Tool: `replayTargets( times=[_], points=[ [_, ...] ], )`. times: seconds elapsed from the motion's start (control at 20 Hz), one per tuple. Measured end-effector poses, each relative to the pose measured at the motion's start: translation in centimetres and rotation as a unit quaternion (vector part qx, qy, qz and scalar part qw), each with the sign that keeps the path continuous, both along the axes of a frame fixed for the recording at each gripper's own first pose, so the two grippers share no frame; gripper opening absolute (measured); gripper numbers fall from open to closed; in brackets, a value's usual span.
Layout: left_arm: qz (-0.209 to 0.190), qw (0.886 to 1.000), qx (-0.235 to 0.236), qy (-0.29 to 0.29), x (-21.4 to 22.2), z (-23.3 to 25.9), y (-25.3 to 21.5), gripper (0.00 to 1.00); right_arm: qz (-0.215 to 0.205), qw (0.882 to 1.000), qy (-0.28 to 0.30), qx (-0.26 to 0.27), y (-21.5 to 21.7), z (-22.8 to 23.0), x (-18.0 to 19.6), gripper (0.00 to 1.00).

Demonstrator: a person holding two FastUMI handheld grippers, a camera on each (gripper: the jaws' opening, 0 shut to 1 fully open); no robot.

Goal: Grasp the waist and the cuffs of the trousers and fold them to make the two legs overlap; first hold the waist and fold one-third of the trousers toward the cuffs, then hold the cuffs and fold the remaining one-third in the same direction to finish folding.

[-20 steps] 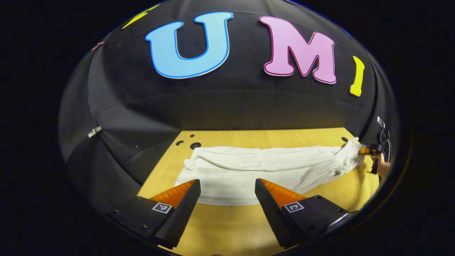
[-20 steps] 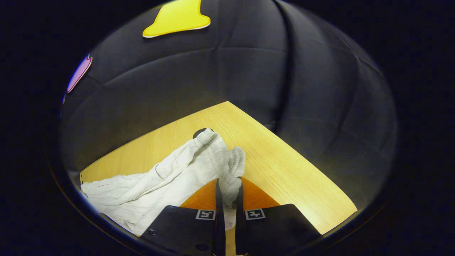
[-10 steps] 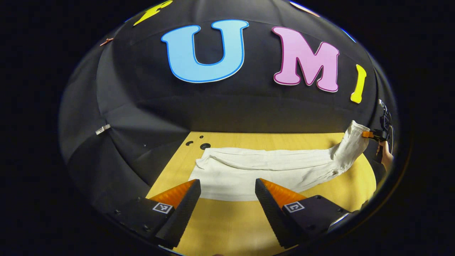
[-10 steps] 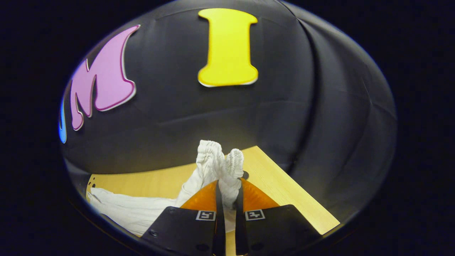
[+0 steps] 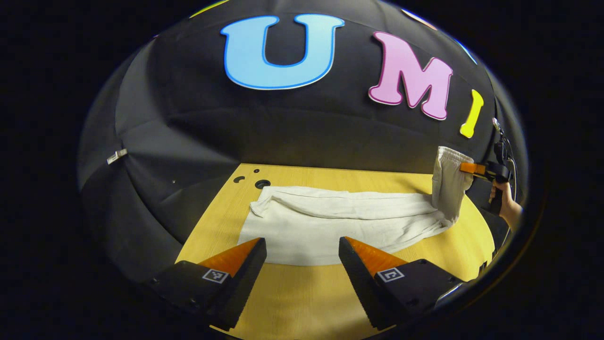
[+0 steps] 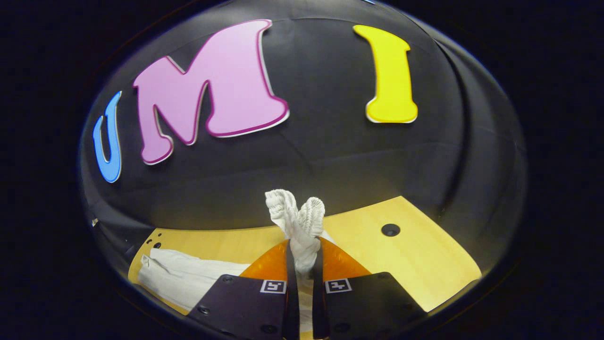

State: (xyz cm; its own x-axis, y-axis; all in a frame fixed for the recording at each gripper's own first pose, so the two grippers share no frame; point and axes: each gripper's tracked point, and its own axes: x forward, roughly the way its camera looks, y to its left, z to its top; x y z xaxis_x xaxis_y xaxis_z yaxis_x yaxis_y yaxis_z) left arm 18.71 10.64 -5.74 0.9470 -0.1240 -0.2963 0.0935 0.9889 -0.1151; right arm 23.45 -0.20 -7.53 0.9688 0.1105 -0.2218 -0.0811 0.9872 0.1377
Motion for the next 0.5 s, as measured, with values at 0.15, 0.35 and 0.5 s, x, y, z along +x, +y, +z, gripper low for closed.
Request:
replayTargets(
  times=[0.15, 0.35, 0.5],
  points=[
    [0.033, 0.999, -0.022, 0.008, 2.2, -2.3, 3.0, 0.98, 0.010, 0.999, 0.009, -0.032, 3.8, -2.8, 0.0, 0.15],
    [0.072, 0.996, -0.039, 0.030, 5.8, -5.3, 6.9, 0.95, 0.041, 0.997, 0.041, -0.048, 7.6, -6.7, -1.5, 0.17],
    [0.084, 0.995, -0.035, 0.050, 8.6, -7.6, 8.4, 0.92, 0.060, 0.994, 0.067, -0.055, 9.2, -8.9, -2.9, 0.23]
  ],
)
